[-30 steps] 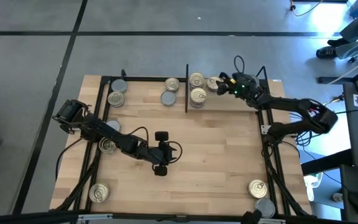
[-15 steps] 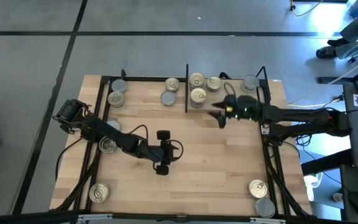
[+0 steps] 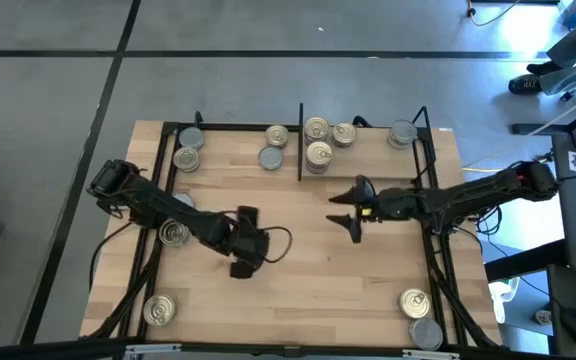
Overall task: Stack canned seafood by type on shelf
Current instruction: Stack the blue tuna can on top of the blue tuna can
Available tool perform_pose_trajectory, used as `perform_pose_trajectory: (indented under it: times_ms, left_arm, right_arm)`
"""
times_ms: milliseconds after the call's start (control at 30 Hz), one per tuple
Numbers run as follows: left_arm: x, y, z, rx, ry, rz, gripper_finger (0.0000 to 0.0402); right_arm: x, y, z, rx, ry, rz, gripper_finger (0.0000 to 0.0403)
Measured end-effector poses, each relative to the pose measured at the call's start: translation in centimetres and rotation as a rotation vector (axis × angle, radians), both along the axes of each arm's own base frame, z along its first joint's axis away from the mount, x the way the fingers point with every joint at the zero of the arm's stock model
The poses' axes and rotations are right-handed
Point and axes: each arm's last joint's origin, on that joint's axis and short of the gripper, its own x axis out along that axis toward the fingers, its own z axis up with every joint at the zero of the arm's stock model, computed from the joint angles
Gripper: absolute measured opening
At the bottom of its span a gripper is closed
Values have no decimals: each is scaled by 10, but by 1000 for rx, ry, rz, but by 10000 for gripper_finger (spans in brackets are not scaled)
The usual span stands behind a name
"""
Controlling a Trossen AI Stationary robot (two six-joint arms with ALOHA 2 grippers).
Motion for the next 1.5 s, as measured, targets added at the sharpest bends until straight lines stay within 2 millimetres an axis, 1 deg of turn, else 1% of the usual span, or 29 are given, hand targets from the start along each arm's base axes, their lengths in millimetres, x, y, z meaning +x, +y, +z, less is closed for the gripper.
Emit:
perform_pose_trajectory:
  times_ms: [133,300,400,533,633,767,867,1000,1100,1200,1333,1500]
  left_arm:
    - [-31,2,1,25,156,256,268]
    - [-64,0,4,103,284,478,257]
    - [-77,1,5,160,347,571,251]
    - [-91,4,1,210,435,684,243]
    - [-100,8,-7,214,506,768,235]
    - [-111,12,-22,212,584,840,223]
    - [-117,14,-33,185,613,859,215]
    - [-117,13,-45,103,628,797,206]
    - [-110,10,-47,25,592,730,203]
    - [-106,10,-45,20,581,702,201]
    - [-96,6,-39,-6,530,613,202]
    - [-94,6,-39,4,522,562,198]
  right_arm:
    - [5,3,-8,-17,26,-22,268]
    - [13,4,-20,-28,64,-34,268]
    - [17,5,-24,-26,64,-29,268]
    - [20,5,-29,-27,83,-24,268]
    - [20,6,-30,-26,90,-18,268]
    - [20,6,-30,-22,89,-7,268]
    - [20,6,-30,-22,89,-7,268]
    - [20,6,-30,-22,89,-7,268]
    - [20,6,-30,-22,91,-7,268]
    - [20,6,-30,-33,92,-3,268]
    - [20,6,-30,-36,93,-2,268]
    - [19,6,-30,-38,100,-1,268]
